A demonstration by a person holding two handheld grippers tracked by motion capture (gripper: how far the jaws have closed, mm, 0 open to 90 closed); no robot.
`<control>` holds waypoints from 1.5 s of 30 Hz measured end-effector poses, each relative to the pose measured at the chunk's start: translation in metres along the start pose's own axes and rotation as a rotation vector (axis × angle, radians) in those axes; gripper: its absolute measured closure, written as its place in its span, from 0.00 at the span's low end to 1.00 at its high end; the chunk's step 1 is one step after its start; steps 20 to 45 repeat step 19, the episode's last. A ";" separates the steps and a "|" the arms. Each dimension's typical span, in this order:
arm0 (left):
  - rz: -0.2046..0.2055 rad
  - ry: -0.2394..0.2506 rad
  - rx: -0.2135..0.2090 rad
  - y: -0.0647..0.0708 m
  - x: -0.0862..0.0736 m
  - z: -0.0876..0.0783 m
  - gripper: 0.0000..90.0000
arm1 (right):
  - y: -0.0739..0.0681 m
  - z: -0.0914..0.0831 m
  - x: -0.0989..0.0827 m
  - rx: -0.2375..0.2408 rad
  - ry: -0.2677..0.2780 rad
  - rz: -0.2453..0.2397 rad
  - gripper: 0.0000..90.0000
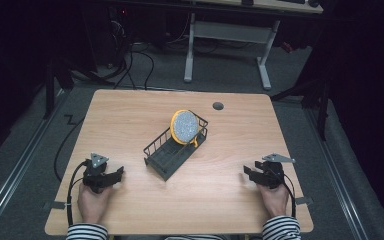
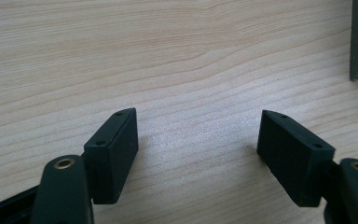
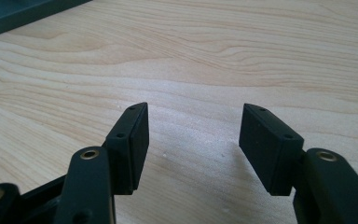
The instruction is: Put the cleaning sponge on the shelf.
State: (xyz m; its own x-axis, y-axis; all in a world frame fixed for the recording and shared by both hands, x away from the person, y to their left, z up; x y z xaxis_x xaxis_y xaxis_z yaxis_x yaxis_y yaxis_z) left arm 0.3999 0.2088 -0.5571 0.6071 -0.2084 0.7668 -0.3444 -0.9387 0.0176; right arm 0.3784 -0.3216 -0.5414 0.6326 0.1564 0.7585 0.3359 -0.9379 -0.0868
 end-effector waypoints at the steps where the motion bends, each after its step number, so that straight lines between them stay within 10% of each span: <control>1: 0.000 0.000 0.000 0.000 0.000 0.000 0.33 | 0.000 0.000 0.000 0.000 0.000 0.000 0.48; 10: 0.003 -0.001 0.002 0.000 0.000 0.000 0.33 | -0.005 0.007 -0.007 -0.079 -0.011 -0.078 0.45; 45: 0.003 0.000 0.002 0.001 0.000 0.000 0.33 | -0.004 0.007 -0.007 -0.084 -0.014 -0.072 0.43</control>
Point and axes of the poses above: each handheld gripper's, and its own axes: z roughly forward along the jaws, x roughly out of its top, y roughly to its right, the point moved 3 cm from there along z, roughly forward along the jaws, and after that the axes turned 2 degrees about y, right-handed, at the moved point
